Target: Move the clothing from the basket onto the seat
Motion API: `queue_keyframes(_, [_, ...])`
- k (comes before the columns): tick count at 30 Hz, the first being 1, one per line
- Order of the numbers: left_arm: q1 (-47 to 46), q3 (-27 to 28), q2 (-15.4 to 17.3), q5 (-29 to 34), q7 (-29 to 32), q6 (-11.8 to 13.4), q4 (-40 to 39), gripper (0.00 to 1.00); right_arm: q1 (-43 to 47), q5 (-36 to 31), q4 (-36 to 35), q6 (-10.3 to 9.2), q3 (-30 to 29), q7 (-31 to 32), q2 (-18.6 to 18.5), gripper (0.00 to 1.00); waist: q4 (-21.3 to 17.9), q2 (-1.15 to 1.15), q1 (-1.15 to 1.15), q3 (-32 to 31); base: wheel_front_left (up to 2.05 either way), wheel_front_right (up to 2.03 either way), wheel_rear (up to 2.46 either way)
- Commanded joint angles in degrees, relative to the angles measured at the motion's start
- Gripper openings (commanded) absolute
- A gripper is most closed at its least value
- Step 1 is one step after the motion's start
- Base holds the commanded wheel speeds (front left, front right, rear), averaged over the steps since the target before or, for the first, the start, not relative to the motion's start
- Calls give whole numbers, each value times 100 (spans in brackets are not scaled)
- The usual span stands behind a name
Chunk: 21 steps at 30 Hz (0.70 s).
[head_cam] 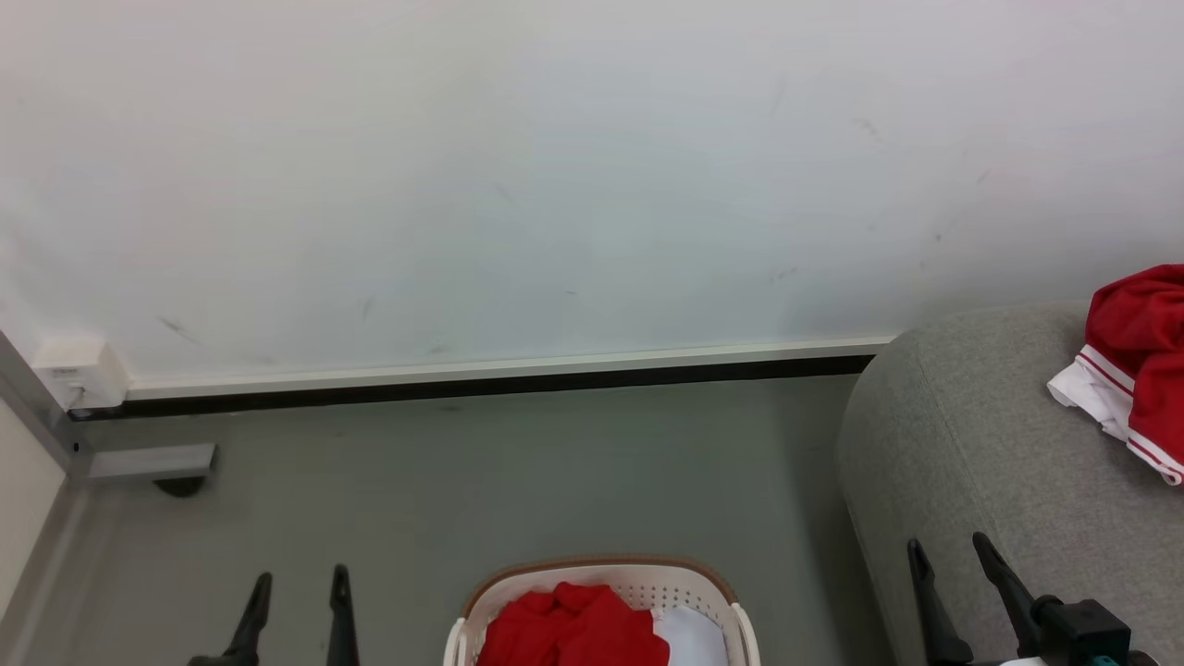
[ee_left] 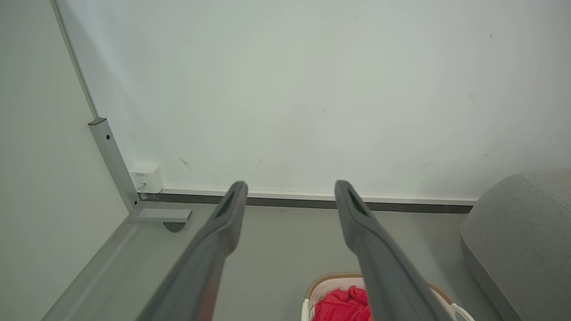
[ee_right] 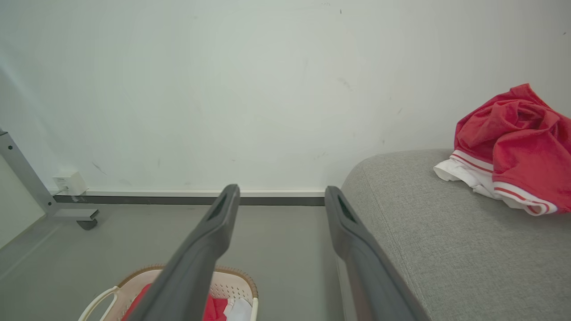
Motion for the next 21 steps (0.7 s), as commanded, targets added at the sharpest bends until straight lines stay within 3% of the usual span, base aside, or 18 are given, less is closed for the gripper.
queue_keyframes(1, [97,32,-33,75,-5,-44,21,100,-17,-16,-17,-14,-10,-20,-52,100,-2,0,0,4,0,0,0])
queue_keyframes(21, [0,362,-303,380,-5,-316,56,100,-141,11,-119,-14,-60,-20,-104,100,-161,0,0,174,0,0,0])
